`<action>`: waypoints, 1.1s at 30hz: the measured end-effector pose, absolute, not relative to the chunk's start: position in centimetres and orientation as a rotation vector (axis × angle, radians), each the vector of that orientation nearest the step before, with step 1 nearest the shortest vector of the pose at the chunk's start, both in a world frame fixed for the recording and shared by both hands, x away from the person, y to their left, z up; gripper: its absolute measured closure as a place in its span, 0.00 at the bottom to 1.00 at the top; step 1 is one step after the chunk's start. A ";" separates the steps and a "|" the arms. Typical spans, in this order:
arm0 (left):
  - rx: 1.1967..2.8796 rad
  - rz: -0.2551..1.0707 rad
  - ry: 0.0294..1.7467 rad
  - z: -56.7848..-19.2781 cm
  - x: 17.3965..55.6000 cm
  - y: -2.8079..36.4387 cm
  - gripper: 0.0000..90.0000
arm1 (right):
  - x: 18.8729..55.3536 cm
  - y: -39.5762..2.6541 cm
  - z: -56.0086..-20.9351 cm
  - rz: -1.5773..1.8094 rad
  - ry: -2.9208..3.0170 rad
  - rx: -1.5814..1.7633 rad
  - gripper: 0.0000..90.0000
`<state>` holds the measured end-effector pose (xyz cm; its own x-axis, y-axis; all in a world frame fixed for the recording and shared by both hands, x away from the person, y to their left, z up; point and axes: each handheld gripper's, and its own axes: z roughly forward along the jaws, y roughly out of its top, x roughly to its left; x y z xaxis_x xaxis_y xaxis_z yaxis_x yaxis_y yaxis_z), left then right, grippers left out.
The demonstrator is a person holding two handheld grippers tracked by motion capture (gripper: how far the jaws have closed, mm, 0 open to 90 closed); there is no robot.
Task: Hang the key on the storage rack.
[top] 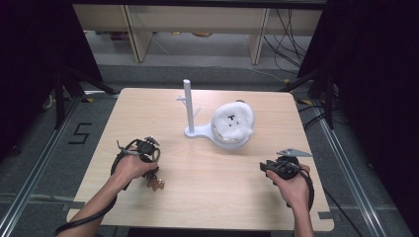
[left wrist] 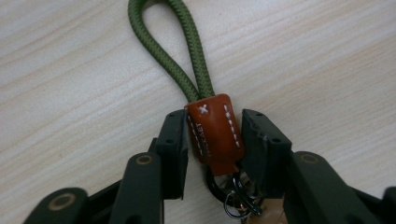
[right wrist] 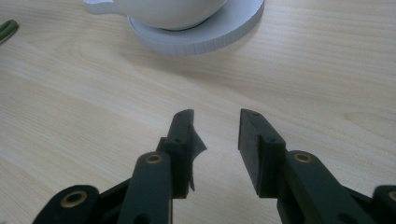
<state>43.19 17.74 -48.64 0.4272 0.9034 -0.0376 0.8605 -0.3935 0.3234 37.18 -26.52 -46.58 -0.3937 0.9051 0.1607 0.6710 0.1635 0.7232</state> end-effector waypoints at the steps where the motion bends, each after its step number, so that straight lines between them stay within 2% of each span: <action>1: 2.394 0.209 1.517 -48.7 43.2 17.8 0.70 | 37.2 -26.5 -46.6 1.072 2.141 1.509 0.74; 5: 2.487 0.213 1.421 -48.3 43.4 18.4 0.73 | 37.2 -26.4 -46.7 1.065 2.139 1.515 0.73; 14: 2.465 0.192 1.439 -48.3 43.0 18.2 0.78 | 37.2 -26.4 -47.0 1.080 2.150 1.495 0.73; 17: 2.501 0.217 1.361 -48.3 43.1 18.5 0.79 | 37.1 -26.4 -46.9 1.081 2.150 1.499 0.73; 33: 2.417 0.255 1.277 -48.2 42.0 20.0 0.88 | 36.8 -26.2 -46.9 1.067 2.144 1.564 0.71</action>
<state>42.03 20.01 -48.24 0.5675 0.8231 -0.0226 0.7515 -0.5064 0.4229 36.79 -26.18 -46.88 -0.3747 0.9071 0.1917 0.7001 0.1412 0.7000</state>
